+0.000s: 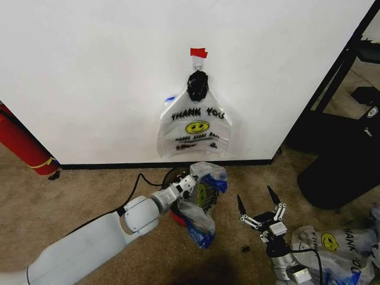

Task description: Pick up the garbage bag from the wall and place it over the trash bin.

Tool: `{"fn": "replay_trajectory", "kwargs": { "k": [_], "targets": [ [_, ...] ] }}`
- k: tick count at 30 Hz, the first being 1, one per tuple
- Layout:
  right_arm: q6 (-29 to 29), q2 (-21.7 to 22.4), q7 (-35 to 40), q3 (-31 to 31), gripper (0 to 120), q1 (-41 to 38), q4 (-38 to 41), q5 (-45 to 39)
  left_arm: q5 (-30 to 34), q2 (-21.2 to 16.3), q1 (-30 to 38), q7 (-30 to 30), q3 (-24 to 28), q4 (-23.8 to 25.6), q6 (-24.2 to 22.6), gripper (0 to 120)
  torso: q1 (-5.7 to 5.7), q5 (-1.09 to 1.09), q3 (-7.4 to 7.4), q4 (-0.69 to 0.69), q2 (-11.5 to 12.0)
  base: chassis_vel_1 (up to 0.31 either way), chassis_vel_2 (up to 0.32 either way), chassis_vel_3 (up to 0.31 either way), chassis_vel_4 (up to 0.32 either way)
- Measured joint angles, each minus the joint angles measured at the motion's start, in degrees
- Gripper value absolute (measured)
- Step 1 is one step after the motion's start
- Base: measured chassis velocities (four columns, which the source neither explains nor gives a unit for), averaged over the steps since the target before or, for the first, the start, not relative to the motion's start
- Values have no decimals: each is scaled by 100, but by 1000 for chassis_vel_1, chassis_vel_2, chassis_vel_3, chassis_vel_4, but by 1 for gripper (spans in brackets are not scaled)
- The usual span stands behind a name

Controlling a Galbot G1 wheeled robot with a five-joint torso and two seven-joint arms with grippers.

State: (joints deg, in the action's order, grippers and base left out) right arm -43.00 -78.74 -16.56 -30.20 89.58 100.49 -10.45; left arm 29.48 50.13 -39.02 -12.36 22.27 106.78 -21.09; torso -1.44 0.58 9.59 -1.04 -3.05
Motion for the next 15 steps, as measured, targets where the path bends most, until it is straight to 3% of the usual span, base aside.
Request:
{"fn": "replay_trajectory", "kwargs": {
  "k": [4,7,12,15],
  "targets": [
    [793,338,91,379,100,-69,-10,-272,1048,274,-224,-575,-422,-3,-91,0,0,0,0,0,0,0,0,0,0],
    [1190,511,107,582,100,-161,26,-477,1451,416,-307,-751,-630,-25,-143,0,0,-1,0,0,0,0,0,0,0],
    [2393,873,138,1081,100,-493,217,-1290,2248,812,-400,-1065,-1101,-139,-236,0,0,-2,0,2,0,0,0,0,0],
    [2742,947,130,1187,100,-656,228,-1607,2504,960,-392,-1138,-1211,-212,-303,0,0,0,0,-2,-1,0,0,0,0]
  ]
}}
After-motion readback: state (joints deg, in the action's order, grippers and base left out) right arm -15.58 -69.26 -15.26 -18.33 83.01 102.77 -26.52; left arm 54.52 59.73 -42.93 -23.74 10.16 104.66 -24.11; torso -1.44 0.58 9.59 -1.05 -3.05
